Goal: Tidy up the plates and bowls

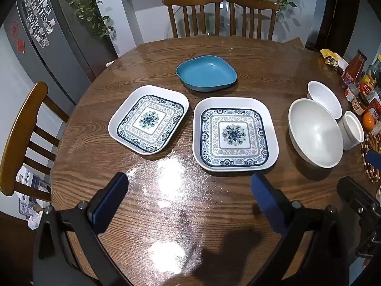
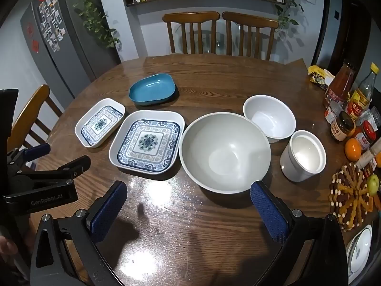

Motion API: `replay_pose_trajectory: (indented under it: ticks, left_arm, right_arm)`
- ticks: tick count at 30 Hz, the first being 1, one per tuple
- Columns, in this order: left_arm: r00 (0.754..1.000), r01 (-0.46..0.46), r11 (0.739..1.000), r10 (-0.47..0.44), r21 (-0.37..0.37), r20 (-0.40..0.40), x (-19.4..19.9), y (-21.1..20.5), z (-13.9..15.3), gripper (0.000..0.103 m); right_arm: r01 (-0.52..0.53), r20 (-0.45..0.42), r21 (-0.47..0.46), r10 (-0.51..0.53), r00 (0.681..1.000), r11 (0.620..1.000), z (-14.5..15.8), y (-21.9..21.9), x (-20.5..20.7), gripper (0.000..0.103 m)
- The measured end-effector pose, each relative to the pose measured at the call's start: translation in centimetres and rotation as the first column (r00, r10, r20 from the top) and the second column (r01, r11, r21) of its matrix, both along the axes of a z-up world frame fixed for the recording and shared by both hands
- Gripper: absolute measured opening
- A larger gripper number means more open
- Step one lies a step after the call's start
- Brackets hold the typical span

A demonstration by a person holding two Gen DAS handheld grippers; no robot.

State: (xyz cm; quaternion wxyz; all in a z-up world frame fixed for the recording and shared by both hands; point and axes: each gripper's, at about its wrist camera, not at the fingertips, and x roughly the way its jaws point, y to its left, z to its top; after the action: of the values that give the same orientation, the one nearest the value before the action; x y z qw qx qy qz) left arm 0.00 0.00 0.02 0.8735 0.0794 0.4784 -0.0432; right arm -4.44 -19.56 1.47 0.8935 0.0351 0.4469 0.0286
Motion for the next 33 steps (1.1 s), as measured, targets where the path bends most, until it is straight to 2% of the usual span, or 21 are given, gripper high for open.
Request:
replay_pose_trajectory:
  ticks: [33]
  left_arm:
    - [0.997, 0.072, 0.996, -0.07, -0.049, 0.029, -1.0, -0.9, 1.4, 0.102]
  right_arm:
    - [0.035, 0.017, -0.013, -0.035, 0.999, 0.999, 1.0, -0.5, -1.4, 0.103]
